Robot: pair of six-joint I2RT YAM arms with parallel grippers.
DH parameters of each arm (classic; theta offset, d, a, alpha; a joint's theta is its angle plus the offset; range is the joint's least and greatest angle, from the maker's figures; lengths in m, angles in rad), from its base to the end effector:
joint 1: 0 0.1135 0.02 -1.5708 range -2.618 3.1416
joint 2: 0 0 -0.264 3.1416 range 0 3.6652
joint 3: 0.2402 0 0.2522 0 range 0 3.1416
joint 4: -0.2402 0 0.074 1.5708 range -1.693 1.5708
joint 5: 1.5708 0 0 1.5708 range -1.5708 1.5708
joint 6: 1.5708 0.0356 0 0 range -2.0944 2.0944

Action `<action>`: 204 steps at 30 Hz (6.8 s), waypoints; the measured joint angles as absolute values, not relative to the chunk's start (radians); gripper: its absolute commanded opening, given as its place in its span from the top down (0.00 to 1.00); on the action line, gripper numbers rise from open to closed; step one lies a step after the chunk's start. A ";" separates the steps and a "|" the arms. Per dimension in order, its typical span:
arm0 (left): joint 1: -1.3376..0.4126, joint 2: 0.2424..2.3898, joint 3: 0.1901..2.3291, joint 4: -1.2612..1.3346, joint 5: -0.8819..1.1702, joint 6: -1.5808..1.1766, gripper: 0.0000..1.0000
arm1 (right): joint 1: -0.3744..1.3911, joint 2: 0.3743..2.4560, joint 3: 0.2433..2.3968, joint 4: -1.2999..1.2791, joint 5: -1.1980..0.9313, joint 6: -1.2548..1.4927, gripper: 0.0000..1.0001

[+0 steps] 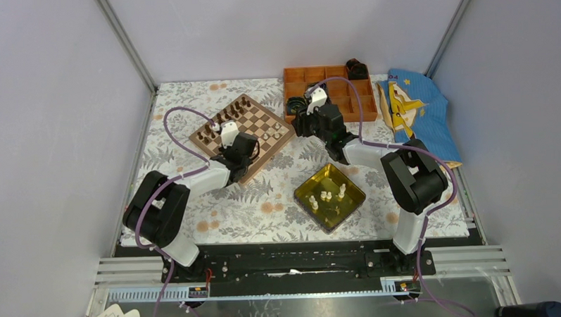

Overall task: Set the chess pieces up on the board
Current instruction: Place the chess piece on the chessboard, then pick up the chess piece from the chessboard, then place the chess piece on the chessboard.

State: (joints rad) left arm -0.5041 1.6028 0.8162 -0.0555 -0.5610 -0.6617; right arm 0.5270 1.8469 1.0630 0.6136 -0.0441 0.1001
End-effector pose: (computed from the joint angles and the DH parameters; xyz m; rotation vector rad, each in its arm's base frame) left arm 0.2835 -0.1347 0.1686 -0.4220 2.2156 0.0686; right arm 0.3586 0.2105 0.2185 -0.4063 1.7197 0.4963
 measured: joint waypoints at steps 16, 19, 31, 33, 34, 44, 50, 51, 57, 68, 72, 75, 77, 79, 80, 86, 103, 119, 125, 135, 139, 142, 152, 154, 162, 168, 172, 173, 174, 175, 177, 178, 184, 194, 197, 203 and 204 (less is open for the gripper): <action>-0.505 1.603 0.817 -0.069 -0.566 -0.662 0.61 | 0.526 1.847 1.063 0.614 -0.044 0.102 0.49; -0.505 1.596 0.818 -0.076 -0.566 -0.662 0.58 | 0.526 1.847 1.063 0.614 -0.044 0.102 0.49; -0.505 1.521 0.884 -0.104 -0.569 -0.655 0.40 | 0.525 1.847 1.063 0.614 -0.044 0.102 0.49; -0.505 1.513 0.904 -0.114 -0.579 -0.652 0.35 | 0.525 1.847 1.063 0.614 -0.044 0.102 0.49; -0.504 1.509 0.915 -0.117 -0.586 -0.649 0.33 | 0.524 1.847 1.063 0.614 -0.044 0.102 0.49; -0.366 1.533 1.048 -0.130 -0.552 -0.635 0.31 | 0.520 1.847 1.063 0.614 -0.044 0.103 0.47; -0.296 1.615 1.079 -0.126 -0.507 -0.614 0.33 | 0.514 1.847 1.063 0.614 -0.045 0.103 0.47; -0.290 1.632 1.083 -0.124 -0.498 -0.608 0.34 | 0.513 1.847 1.063 0.614 -0.045 0.104 0.47; -0.273 1.727 1.102 -0.104 -0.446 -0.571 0.34 | 0.505 1.863 1.080 0.614 -0.047 0.110 0.47; -0.250 1.791 1.133 -0.065 -0.384 -0.517 0.35 | 0.498 1.901 1.088 0.614 -0.047 0.120 0.47; -0.248 1.803 1.139 -0.054 -0.373 -0.505 0.35 | 0.497 1.901 1.097 0.616 -0.047 0.121 0.47; -0.248 1.814 1.145 -0.052 -0.365 -0.498 0.36 | 0.496 1.901 1.097 0.615 -0.047 0.122 0.47; -0.248 1.818 1.146 -0.052 -0.361 -0.495 0.37 | 0.496 1.901 1.097 0.616 -0.047 0.122 0.47; -0.248 1.821 1.146 -0.046 -0.361 -0.491 0.37 | 0.496 1.901 1.097 0.616 -0.047 0.122 0.47; -0.248 1.822 1.146 -0.042 -0.361 -0.490 0.37 | 0.495 1.901 1.097 0.615 -0.047 0.123 0.47; -0.248 1.834 1.148 -0.037 -0.359 -0.479 0.39 | 0.494 1.901 1.097 0.616 -0.047 0.128 0.47; -0.248 1.880 1.169 -0.030 -0.358 -0.460 0.46 | 0.487 1.901 1.097 0.616 -0.047 0.129 0.47; -0.248 1.891 1.173 -0.030 -0.357 -0.452 0.61 | 0.482 1.918 1.097 0.619 -0.049 0.130 0.47; -0.247 1.894 1.179 -0.030 -0.355 -0.452 0.66 | 0.482 1.918 1.097 0.619 -0.051 0.130 0.47; -0.247 1.894 1.180 -0.030 -0.354 -0.450 0.75 | 0.481 1.918 1.097 0.619 -0.055 0.133 0.47; -0.247 1.894 1.180 -0.030 -0.354 -0.450 0.77 | 0.481 1.918 1.097 0.619 -0.055 0.134 0.47; -0.247 1.894 1.180 -0.030 -0.354 -0.450 0.79 | 0.481 1.918 1.097 0.619 -0.055 0.134 0.47; -0.247 1.895 1.179 -0.029 -0.354 -0.451 0.92 | 0.481 1.918 1.097 0.619 -0.055 0.137 0.47; -0.247 1.895 1.180 -0.028 -0.355 -0.451 0.97 | 0.480 1.918 1.097 0.619 -0.055 0.137 0.47; -0.247 1.895 1.180 -0.030 -0.358 -0.455 1.00 | 0.477 1.918 1.097 0.618 -0.058 0.137 0.47; -0.246 1.883 1.179 -0.054 -0.370 -0.466 1.00 | 0.476 1.918 1.097 0.617 -0.071 0.137 0.47; -0.246 1.850 1.168 -0.070 -0.374 -0.484 1.00 | 0.475 1.918 1.097 0.615 -0.071 0.137 0.47; -0.246 1.836 1.161 -0.073 -0.374 -0.488 1.00 | 0.475 1.918 1.097 0.615 -0.071 0.137 0.47; -0.246 1.822 1.154 -0.075 -0.374 -0.496 1.00 | 0.475 1.918 1.097 0.615 -0.071 0.137 0.47; -0.246 1.805 1.147 -0.076 -0.374 -0.502 1.00 | 0.475 1.918 1.097 0.615 -0.070 0.137 0.47; -0.246 1.777 1.130 -0.077 -0.374 -0.515 1.00 | 0.475 1.918 1.097 0.615 -0.071 0.137 0.47; -0.246 1.760 1.118 -0.078 -0.374 -0.524 1.00 | 0.475 1.918 1.097 0.615 -0.071 0.137 0.47; -0.260 1.672 1.017 -0.083 -0.375 -0.570 1.00 | 0.475 1.918 1.097 0.615 -0.071 0.143 0.47; -0.363 1.567 0.890 -0.101 -0.406 -0.622 1.00 | 0.474 1.918 1.090 0.616 -0.072 0.158 0.47; -0.382 1.544 0.871 -0.106 -0.416 -0.635 1.00 | 0.474 1.917 1.077 0.616 -0.073 0.162 0.47; -0.401 1.525 0.822 -0.108 -0.439 -0.657 1.00 | 0.474 1.917 1.054 0.616 -0.073 0.168 0.47; -0.403 1.524 0.817 -0.109 -0.442 -0.660 1.00 | 0.474 1.917 1.052 0.616 -0.073 0.170 0.47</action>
